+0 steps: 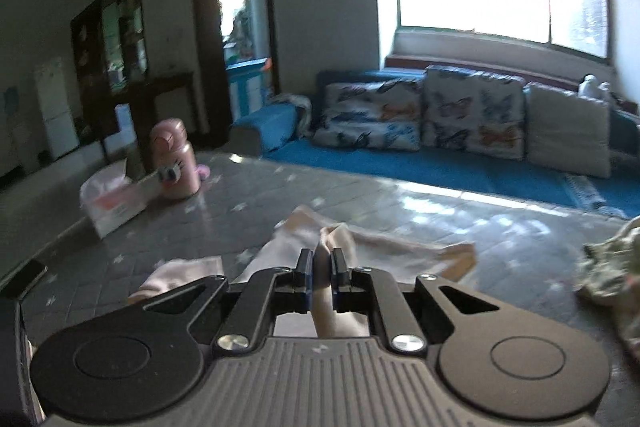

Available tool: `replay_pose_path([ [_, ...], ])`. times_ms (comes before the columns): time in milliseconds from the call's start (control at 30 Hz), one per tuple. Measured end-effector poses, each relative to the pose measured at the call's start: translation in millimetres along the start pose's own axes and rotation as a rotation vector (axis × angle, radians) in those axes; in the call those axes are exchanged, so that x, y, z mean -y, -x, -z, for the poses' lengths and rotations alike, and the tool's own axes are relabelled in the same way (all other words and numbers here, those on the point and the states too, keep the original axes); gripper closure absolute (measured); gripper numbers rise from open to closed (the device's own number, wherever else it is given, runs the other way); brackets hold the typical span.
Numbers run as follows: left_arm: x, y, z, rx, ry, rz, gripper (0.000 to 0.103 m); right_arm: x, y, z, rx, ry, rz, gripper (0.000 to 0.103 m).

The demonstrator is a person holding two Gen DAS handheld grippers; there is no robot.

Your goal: Fold clothes

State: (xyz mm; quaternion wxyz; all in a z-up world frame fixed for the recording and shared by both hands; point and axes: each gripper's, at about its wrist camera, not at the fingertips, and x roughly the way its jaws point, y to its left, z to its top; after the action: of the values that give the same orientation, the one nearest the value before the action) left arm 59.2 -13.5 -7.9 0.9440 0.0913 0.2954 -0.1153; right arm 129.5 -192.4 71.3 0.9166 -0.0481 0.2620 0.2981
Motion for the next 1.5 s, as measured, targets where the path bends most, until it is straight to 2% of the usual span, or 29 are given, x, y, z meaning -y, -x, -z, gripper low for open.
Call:
replay_pose_path([
  [133, -9.7, 1.9, 4.5, -0.007, 0.026, -0.025, 0.037, -16.9, -15.9, 7.7, -0.060, 0.012, -0.056, 0.090],
  [233, -14.8, 2.2, 4.3, -0.006, 0.039, -0.036, 0.037, -14.2, -11.7, 8.3, -0.060, 0.037, -0.058, 0.085],
  [367, -17.6, -0.1, -0.8, 0.001, 0.045, -0.039, 0.038, 9.0, 0.5, 13.5, -0.087, 0.060, -0.001, 0.084],
  [567, -20.3, -15.5, -9.5, -0.026, 0.073, -0.020, 0.038, 56.5, 9.7, 51.4, -0.221, 0.043, 0.070, 0.080],
  [633, -20.5, -22.7, -10.0, -0.051, 0.080, -0.024, 0.042, 65.3, 13.5, 65.7, -0.252, 0.039, 0.075, 0.073],
  [700, -20.8, -28.4, -9.1, -0.076, 0.089, -0.019, 0.053, 69.0, 16.2, 77.0, -0.263, 0.053, 0.094, 0.070],
  [733, -20.4, -30.5, -8.5, -0.084, 0.090, -0.019, 0.055, 70.5, 16.7, 82.2, -0.268, 0.054, 0.100, 0.068],
  [800, -19.7, -34.8, -7.2, -0.101, 0.091, -0.018, 0.067, 73.6, 17.8, 92.5, -0.277, 0.056, 0.112, 0.057],
  [833, -19.2, -35.7, -7.1, -0.103, 0.092, -0.016, 0.071, 75.0, 18.2, 97.1, -0.282, 0.056, 0.116, 0.057],
  [900, -18.4, -35.2, -9.1, -0.103, 0.093, -0.016, 0.092, 77.1, 18.6, 103.6, -0.288, 0.052, 0.119, 0.057],
  [967, -16.7, -33.0, -14.2, -0.093, 0.086, -0.028, 0.098, 79.1, 19.0, 109.6, -0.292, 0.048, 0.123, 0.056],
  [1067, -15.6, -26.2, -26.6, -0.061, 0.076, -0.045, 0.100, 81.0, 17.4, 115.9, -0.292, 0.030, 0.129, 0.055],
  [1167, -14.8, -15.0, -44.7, -0.005, 0.057, -0.051, 0.100, 83.2, 18.6, 120.0, -0.283, 0.011, 0.135, 0.050],
  [1300, -16.3, -1.5, -65.4, 0.061, 0.037, -0.066, 0.101, 84.7, 21.7, 124.1, -0.277, 0.006, 0.161, 0.049],
  [1433, -19.1, 5.8, -72.7, 0.088, 0.040, -0.074, 0.101, 91.0, 27.9, 123.7, -0.262, -0.028, 0.190, 0.049],
  [1500, -19.1, 1.8, -69.4, 0.068, 0.043, -0.066, 0.101, 93.4, 27.9, 123.5, -0.257, -0.048, 0.191, 0.049],
])
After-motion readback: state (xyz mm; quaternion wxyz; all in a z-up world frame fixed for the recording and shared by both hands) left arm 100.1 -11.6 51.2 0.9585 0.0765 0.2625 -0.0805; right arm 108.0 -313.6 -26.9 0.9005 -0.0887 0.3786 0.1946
